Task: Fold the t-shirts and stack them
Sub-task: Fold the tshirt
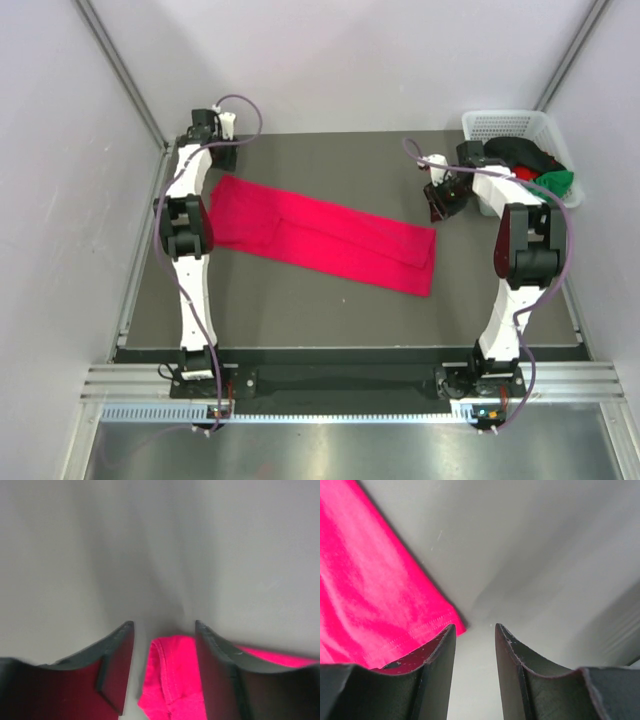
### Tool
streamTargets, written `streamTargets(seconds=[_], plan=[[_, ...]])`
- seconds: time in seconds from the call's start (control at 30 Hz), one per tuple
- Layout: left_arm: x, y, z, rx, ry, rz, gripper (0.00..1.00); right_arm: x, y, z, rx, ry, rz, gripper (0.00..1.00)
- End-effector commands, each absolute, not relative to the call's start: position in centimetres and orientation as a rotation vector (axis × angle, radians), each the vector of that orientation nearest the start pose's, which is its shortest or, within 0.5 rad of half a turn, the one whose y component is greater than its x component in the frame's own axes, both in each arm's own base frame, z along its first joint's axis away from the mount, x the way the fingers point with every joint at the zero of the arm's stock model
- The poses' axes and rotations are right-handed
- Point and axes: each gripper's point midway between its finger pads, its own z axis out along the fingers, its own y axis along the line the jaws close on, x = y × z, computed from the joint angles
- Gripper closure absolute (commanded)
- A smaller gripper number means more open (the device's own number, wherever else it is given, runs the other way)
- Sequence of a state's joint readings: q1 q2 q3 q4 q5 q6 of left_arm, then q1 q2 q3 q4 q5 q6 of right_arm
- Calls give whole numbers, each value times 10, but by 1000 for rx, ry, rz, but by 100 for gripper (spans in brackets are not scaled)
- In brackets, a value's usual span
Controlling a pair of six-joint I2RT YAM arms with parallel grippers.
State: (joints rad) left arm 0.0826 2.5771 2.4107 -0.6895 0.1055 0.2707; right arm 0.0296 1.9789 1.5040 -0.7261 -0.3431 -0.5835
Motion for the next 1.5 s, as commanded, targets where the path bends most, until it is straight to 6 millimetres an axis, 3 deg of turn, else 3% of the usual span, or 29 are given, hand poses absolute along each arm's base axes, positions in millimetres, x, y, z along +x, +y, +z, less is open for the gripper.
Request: streamTargets(seconds=[0.0, 0.03, 0.1, 0.13, 0.17, 0.23, 0.27, 0.33, 0.37, 0.43, 0.47, 0.53, 0.67, 0.77, 0.9, 1.1, 1.33, 1.47], plan=[[647, 55, 182, 123, 2143, 112, 39, 433, 55, 80, -868, 2465, 338, 62], [639, 55, 218, 118, 2090, 117, 36, 428, 55, 81, -831, 2474, 367, 62], [623, 47, 223, 153, 2100, 75, 32, 415, 64, 84, -736, 2511, 475, 61], [612, 40, 256, 185, 2040, 61, 32, 406, 55, 85, -652, 2524, 550, 59], [597, 35, 230, 221, 2100, 27, 30, 396, 57, 85, -610, 2547, 603, 59], [573, 17, 242, 333, 2082, -47, 28, 380, 59, 86, -518, 2562, 724, 57], [559, 14, 221, 346, 2144, -71, 28, 374, 59, 87, -481, 2573, 758, 57], [543, 11, 207, 351, 2208, -106, 30, 363, 58, 86, -387, 2595, 830, 56], [525, 9, 185, 354, 2297, -132, 31, 358, 59, 86, -368, 2611, 853, 56], [508, 6, 173, 373, 2338, -153, 32, 346, 60, 85, -328, 2639, 905, 55], [493, 5, 152, 381, 2387, -170, 33, 339, 63, 85, -311, 2658, 936, 54], [479, 4, 141, 389, 2415, -177, 33, 325, 68, 83, -284, 2679, 995, 52], [452, 16, 97, 401, 2556, -121, 35, 304, 74, 71, -229, 2728, 1066, 51], [447, 27, 79, 394, 2603, -78, 36, 296, 74, 61, -197, 2767, 1077, 49], [447, 32, 72, 392, 2620, -76, 36, 295, 73, 55, -167, 2789, 1070, 45], [450, 39, 63, 382, 2636, -55, 37, 312, 70, 49, -132, 2789, 1036, 43], [433, 55, 48, 333, 2702, -51, 38, 323, 70, 38, -121, 2800, 1017, 42], [432, 55, 51, 329, 2690, -46, 38, 328, 72, 33, -116, 2814, 1003, 42]])
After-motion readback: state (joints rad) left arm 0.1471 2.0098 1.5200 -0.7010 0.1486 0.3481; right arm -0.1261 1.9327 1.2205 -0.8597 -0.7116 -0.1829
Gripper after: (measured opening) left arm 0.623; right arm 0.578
